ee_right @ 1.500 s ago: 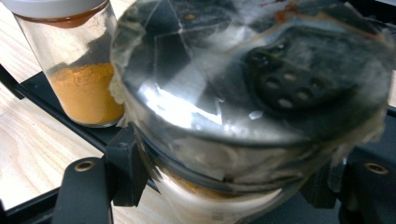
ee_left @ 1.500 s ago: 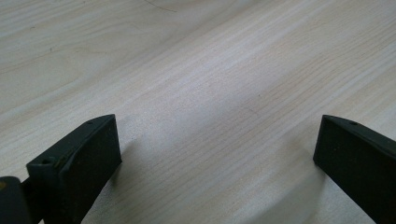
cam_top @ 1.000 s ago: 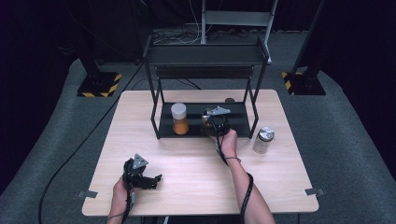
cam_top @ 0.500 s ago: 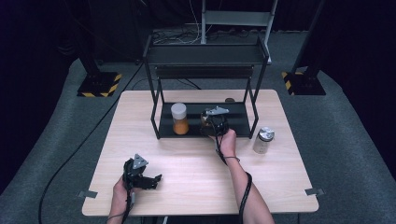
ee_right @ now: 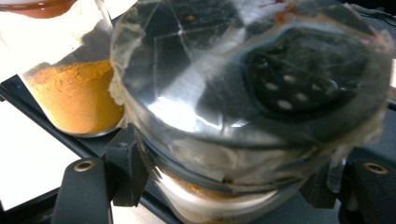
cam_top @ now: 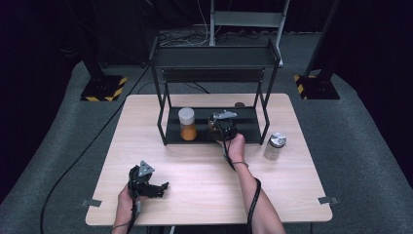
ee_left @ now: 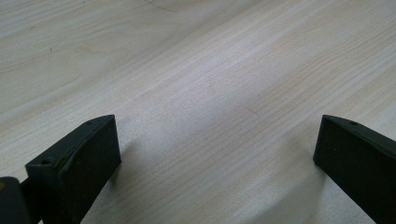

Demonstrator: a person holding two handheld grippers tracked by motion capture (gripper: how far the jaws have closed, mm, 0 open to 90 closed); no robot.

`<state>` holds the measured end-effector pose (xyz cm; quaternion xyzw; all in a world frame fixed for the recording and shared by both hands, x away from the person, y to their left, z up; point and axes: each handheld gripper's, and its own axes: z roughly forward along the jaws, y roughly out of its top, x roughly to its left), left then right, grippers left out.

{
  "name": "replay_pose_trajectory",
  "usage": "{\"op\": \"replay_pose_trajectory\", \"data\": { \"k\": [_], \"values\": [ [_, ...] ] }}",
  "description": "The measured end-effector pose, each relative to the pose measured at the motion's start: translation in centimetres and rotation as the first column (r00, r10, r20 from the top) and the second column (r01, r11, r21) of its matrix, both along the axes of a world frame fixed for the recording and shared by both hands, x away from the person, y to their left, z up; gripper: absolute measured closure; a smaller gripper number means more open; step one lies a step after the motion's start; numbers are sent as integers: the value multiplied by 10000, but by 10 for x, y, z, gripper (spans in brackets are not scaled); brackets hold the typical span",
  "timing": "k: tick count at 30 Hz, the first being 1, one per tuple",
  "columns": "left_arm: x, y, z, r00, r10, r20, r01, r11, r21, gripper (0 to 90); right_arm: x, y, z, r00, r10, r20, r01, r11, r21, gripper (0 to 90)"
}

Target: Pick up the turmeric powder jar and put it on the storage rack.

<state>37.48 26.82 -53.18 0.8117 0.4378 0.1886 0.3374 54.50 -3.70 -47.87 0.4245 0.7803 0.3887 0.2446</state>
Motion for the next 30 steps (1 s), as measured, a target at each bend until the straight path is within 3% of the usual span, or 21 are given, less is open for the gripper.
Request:
{"op": "replay_pose_trajectory", "data": {
  "k": [20,30],
  "values": [
    [0,0,0,10000,7,7,-7,10000,-8,1,7,10,-10,9999,66,-132,-67,9999,-87,301],
    [0,0,0,10000,0,-13,0,10000,-18,1,9,4,-17,9995,-98,-292,120,9973,730,302]
  ]
}}
